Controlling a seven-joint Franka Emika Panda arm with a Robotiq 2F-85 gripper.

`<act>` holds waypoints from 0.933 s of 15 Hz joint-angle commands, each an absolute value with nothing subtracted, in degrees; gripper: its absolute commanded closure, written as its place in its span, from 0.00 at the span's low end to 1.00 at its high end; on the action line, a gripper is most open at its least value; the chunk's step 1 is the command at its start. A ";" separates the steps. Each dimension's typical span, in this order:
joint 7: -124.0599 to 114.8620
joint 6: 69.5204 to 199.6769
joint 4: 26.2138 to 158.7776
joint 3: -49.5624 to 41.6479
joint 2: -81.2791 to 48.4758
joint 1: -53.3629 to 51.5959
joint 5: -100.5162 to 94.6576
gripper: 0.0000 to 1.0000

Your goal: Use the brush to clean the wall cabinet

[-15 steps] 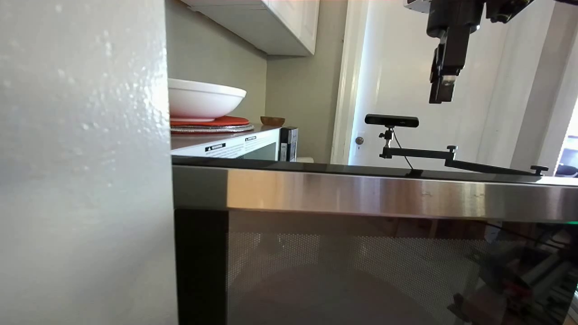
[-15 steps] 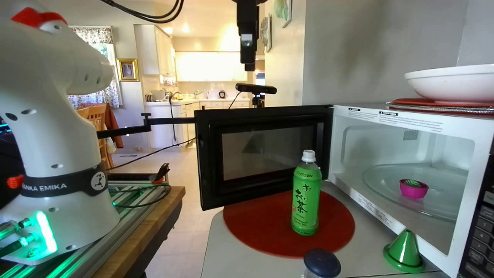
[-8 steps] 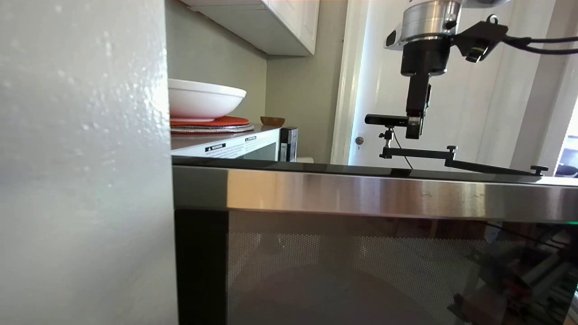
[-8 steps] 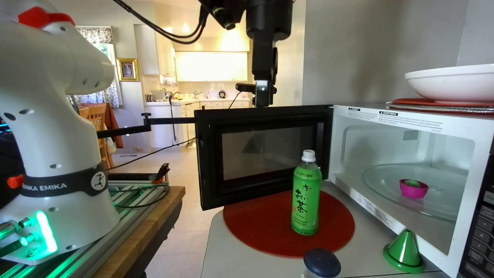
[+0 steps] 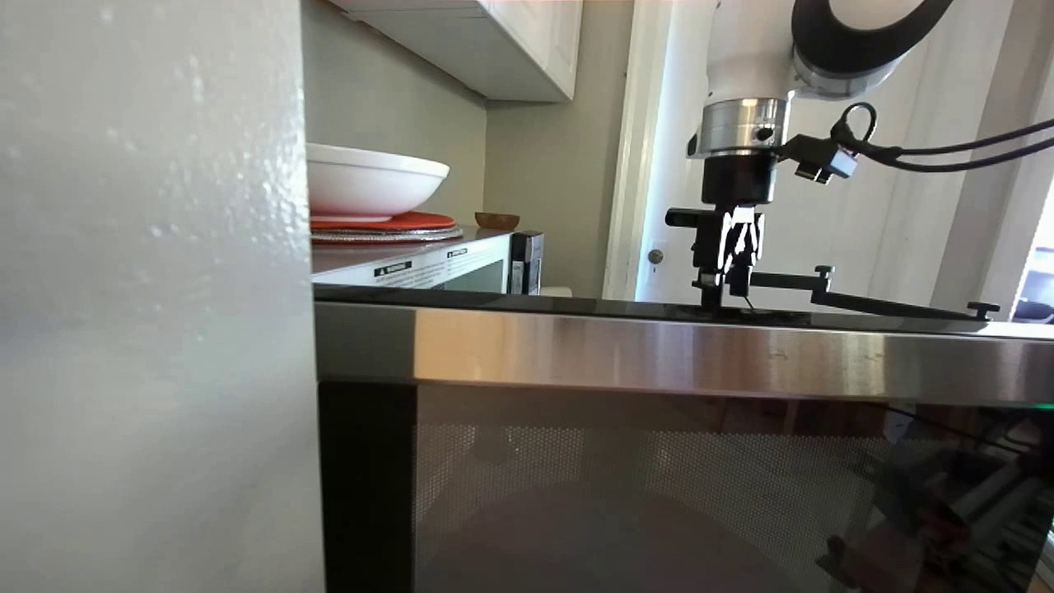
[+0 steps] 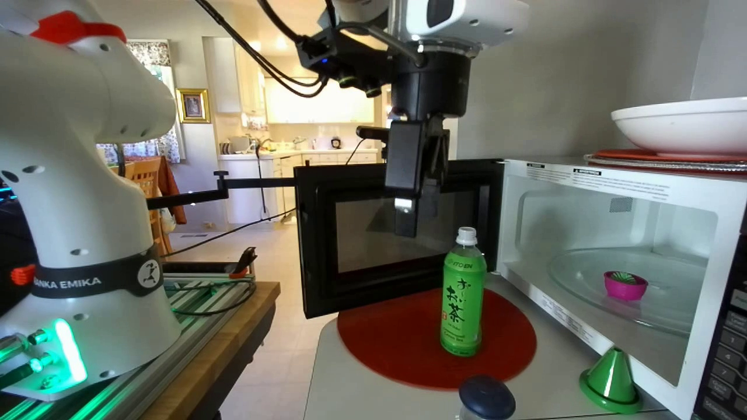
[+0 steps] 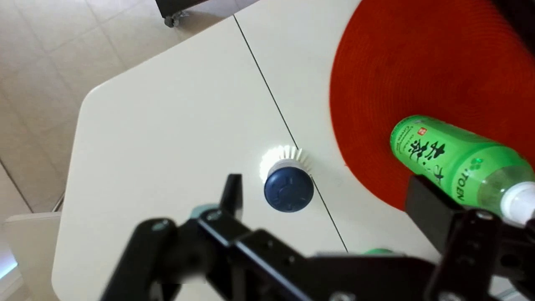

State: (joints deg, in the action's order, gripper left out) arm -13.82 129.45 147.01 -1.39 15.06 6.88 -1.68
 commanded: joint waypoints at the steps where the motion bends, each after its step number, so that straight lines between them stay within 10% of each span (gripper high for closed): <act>1: -16.35 136.86 148.21 -2.74 10.84 8.08 -1.87 0.00; 14: -15.05 152.14 148.37 -6.47 -3.19 8.30 1.77 0.00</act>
State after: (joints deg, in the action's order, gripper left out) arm -15.10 152.27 148.42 -5.55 -3.23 9.23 1.70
